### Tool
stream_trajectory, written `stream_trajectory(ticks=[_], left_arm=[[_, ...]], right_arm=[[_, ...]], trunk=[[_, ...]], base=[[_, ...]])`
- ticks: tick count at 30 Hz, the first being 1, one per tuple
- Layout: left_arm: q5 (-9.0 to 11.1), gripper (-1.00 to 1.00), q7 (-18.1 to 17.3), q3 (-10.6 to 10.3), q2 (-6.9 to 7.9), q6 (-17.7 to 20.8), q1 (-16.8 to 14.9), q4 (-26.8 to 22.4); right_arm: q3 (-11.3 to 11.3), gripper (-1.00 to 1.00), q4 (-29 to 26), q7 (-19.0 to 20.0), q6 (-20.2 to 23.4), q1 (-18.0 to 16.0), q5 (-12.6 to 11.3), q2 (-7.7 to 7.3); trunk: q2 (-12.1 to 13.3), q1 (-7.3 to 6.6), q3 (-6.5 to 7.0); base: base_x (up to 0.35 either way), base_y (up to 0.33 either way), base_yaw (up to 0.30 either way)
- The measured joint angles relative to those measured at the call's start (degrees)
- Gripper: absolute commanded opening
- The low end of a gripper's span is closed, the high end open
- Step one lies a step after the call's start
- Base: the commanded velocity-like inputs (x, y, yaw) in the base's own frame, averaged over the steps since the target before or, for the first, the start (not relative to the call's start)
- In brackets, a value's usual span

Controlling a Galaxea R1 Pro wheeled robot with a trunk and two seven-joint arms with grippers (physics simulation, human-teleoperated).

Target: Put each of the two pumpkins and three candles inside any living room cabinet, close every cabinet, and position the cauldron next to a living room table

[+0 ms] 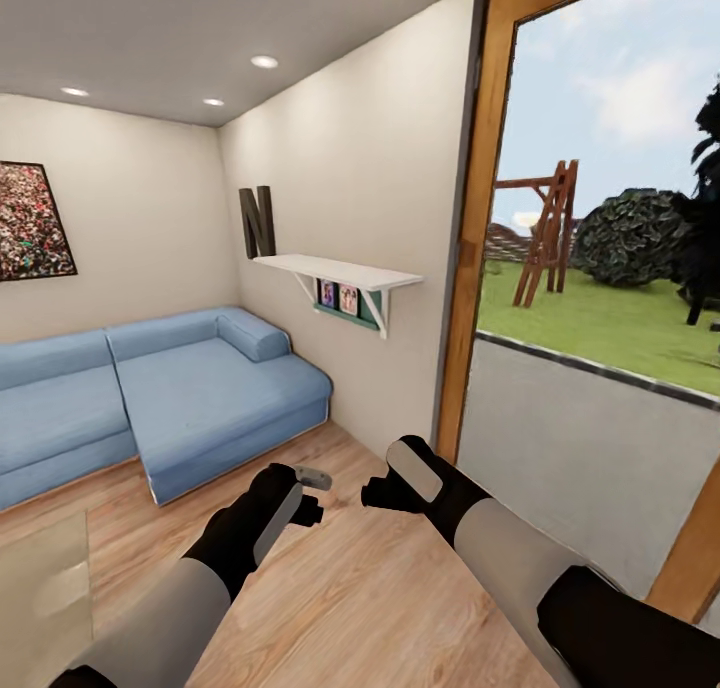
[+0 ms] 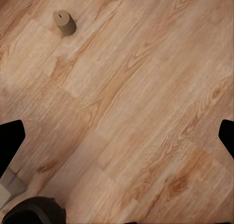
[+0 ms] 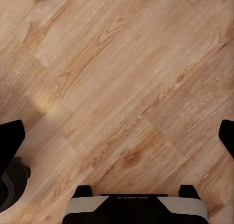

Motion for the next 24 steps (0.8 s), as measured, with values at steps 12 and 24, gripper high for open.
stream_trajectory(ticks=[12,24], left_arm=[[0.0,1.0,0.0,0.0,0.0,0.0,0.0,0.0],[0.0,1.0,-0.01,0.0,0.01,0.01,0.0,-0.01]], right_arm=[[0.06,1.0,0.0,0.0,0.0,0.0,0.0,0.0],[0.13,1.0,-0.01,-0.07,0.03,0.01,0.02,0.0]], trunk=[[0.0,0.0,0.0],[0.0,0.01,0.0]], base=[[0.266,-0.206,0.276],[0.244,-0.167,0.289]])
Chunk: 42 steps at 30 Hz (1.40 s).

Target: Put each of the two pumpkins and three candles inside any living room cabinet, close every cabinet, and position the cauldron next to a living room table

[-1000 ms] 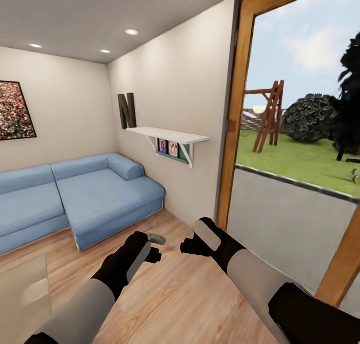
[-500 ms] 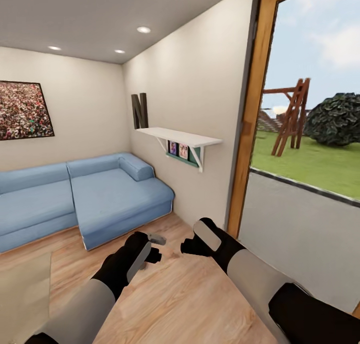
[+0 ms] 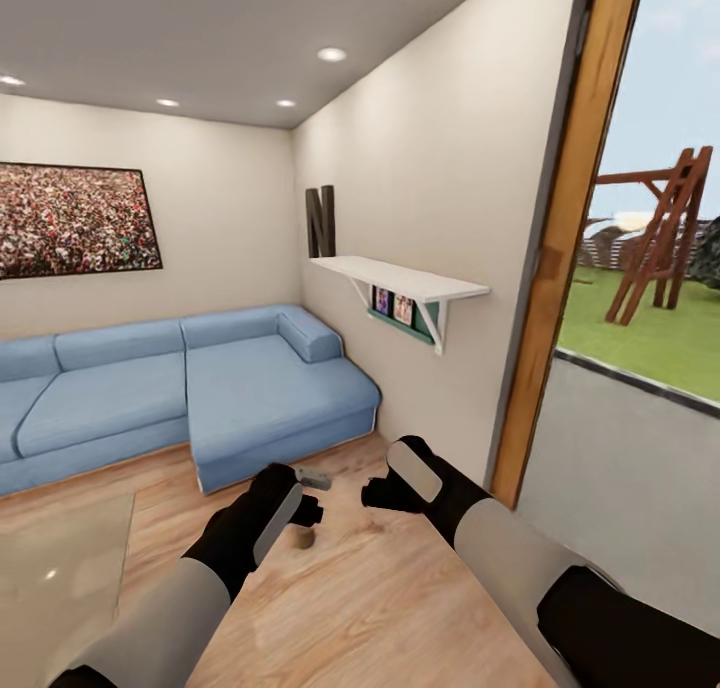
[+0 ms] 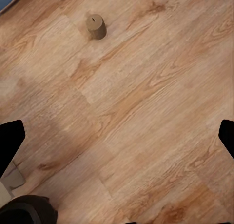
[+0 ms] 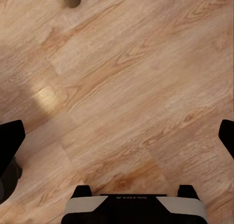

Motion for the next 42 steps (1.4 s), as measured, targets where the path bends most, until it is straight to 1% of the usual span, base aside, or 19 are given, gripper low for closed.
stream_trajectory(ticks=[5,13,20,24,27,42], left_arm=[[0.04,1.0,-0.02,0.0,0.0,0.02,0.0,0.01],[0.18,1.0,-0.03,0.0,-0.03,0.08,0.0,-0.04],[0.79,1.0,-0.06,0.08,-0.04,0.09,0.0,0.01],[0.87,1.0,-0.11,0.09,-0.02,0.06,0.0,0.02],[0.88,1.0,-0.14,0.09,-0.07,0.03,0.0,0.01],[0.88,1.0,-0.24,0.09,-0.1,-0.02,0.03,0.04]], right_arm=[[0.06,1.0,0.04,0.01,0.06,0.0,0.02,0.0],[0.11,1.0,0.06,0.0,0.07,0.0,0.04,0.0],[0.09,1.0,0.07,0.0,0.07,0.0,0.04,0.0],[0.05,1.0,0.05,0.0,0.07,0.0,0.03,0.0],[0.0,1.0,0.03,0.0,0.07,-0.01,0.03,0.0],[0.05,1.0,0.05,0.02,0.06,0.05,0.04,0.0]], trunk=[[0.01,0.01,0.0],[0.01,0.02,0.0],[0.01,0.02,0.0],[-1.58,0.9,-0.71],[-2.79,1.55,-1.25],[-8.73,4.84,-3.85]], base=[[0.13,-0.022,0.29],[0.024,-0.003,0.29],[0.002,0.0,0.29],[0.0,0.0,0.279],[0.0,0.0,0.125],[0.0,0.0,0.015]])
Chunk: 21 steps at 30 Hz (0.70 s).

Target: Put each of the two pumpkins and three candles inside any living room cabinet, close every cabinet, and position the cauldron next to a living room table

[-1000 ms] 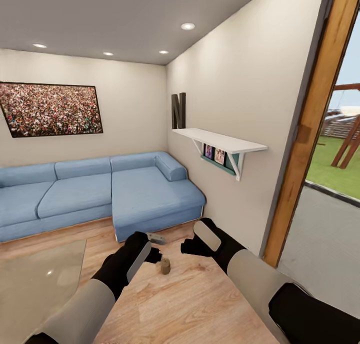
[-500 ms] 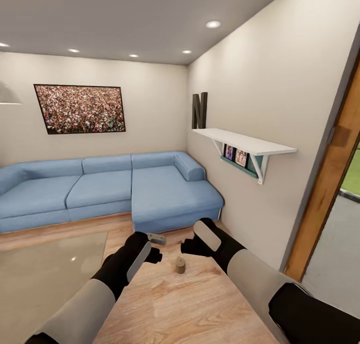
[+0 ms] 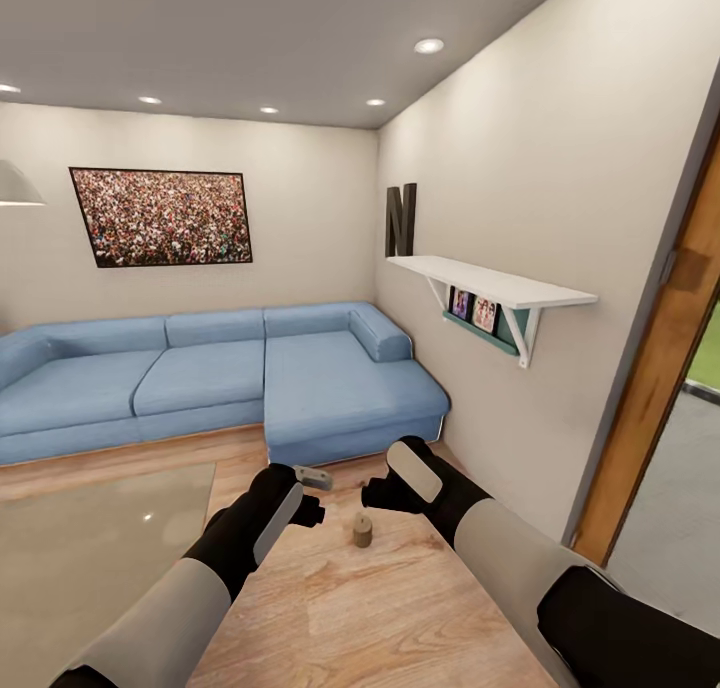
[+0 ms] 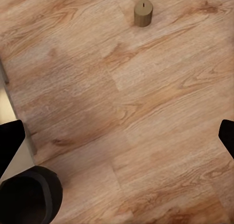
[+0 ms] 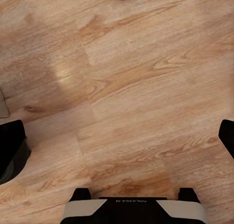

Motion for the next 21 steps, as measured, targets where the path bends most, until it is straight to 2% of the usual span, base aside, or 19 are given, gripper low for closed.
stream_trajectory(ticks=[8,18,21], left_arm=[[0.01,1.0,-0.07,0.0,-0.09,0.0,0.0,0.0],[-0.01,1.0,-0.09,-0.01,-0.22,-0.02,-0.01,0.03],[-0.01,1.0,-0.07,-0.01,-0.25,-0.01,-0.01,0.0]], right_arm=[[-0.18,1.0,-0.03,0.07,-0.02,0.0,0.02,0.0],[-0.17,1.0,0.0,0.07,0.02,0.01,0.03,0.0],[-0.09,1.0,0.01,0.08,0.01,0.0,0.01,0.0]], trunk=[[-3.22,1.76,-1.44],[-7.24,3.96,-3.02],[-8.45,4.62,-3.53]], base=[[0.0,0.0,-0.016],[0.0,0.0,-0.219],[0.0,0.0,-0.107]])
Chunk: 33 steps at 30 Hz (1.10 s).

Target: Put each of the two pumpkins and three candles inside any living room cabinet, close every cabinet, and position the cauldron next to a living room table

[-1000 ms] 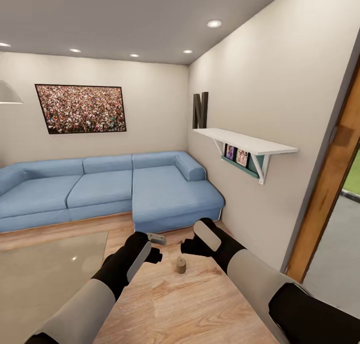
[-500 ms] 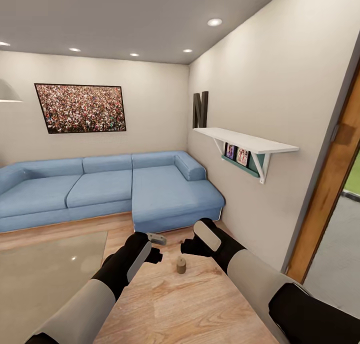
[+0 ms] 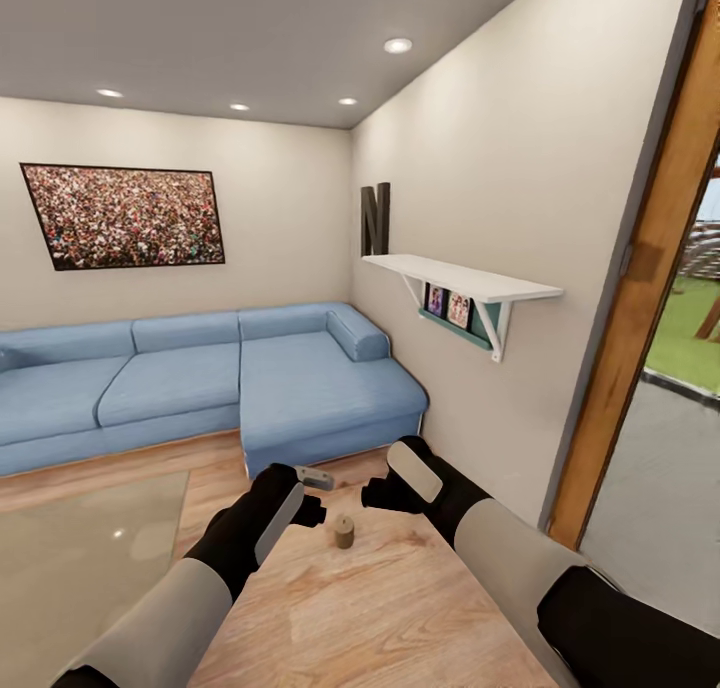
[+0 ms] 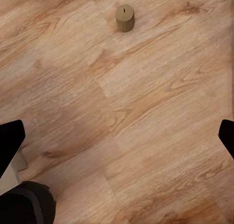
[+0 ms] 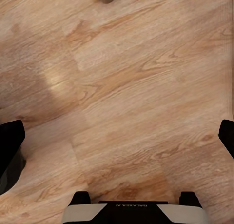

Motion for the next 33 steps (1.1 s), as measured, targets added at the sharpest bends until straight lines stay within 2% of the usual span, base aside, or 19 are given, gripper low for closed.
stream_trajectory(ticks=[33], left_arm=[[0.11,1.0,0.11,0.01,-0.11,0.03,0.0,0.0]], right_arm=[[-0.02,1.0,-0.01,0.0,-0.01,-0.01,-0.01,0.0]], trunk=[[-13.26,7.26,-5.93]], base=[[0.0,0.0,-0.006]])
